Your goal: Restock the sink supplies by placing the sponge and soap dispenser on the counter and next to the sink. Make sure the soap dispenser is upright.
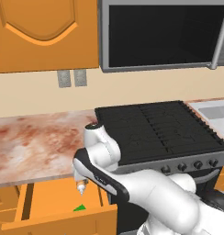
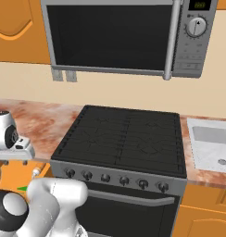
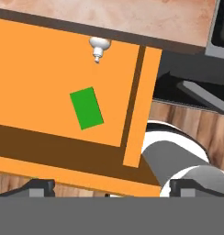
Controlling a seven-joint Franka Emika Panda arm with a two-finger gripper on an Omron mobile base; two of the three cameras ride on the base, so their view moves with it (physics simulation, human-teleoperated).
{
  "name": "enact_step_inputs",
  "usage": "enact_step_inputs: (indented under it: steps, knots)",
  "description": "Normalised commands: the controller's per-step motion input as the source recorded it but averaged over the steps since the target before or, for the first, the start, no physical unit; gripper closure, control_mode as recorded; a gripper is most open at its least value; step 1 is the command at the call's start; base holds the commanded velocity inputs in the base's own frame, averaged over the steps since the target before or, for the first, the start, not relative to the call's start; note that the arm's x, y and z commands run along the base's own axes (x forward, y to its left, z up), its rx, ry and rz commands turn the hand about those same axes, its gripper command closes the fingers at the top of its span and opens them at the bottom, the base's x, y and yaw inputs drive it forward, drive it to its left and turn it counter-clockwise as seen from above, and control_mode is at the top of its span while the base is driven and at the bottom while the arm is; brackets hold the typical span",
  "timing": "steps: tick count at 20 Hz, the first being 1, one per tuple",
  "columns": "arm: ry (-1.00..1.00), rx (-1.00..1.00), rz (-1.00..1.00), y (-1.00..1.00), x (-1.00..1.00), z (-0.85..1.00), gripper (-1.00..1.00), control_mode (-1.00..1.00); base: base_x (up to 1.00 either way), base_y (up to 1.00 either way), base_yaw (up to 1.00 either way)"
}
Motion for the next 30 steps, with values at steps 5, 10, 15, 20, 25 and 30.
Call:
enact_step_inputs:
  steps: [5, 10, 15, 20, 25, 30]
  knots:
    - [0.01, 0.00, 0.00, 0.21, 0.11, -0.53, -1.00, -1.00, 0.00, 0.00, 0.00]
    - [0.00, 0.00, 0.00, 0.14, 0.00, -0.53, -1.00, -1.00, 0.00, 0.00, 0.00]
    - [0.00, 0.00, 0.00, 0.15, 0.00, -0.39, -1.00, -1.00, 0.00, 0.00, 0.00]
    - [-0.01, 0.00, 0.00, 0.08, 0.00, -0.22, -1.00, -1.00, 0.00, 0.00, 0.00]
    - [-0.02, 0.00, 0.00, 0.14, 0.00, -0.14, -1.00, -1.00, 0.00, 0.00, 0.00]
    - [0.00, 0.00, -0.02, 0.19, -0.01, -0.22, -1.00, -1.00, 0.00, 0.00, 0.00]
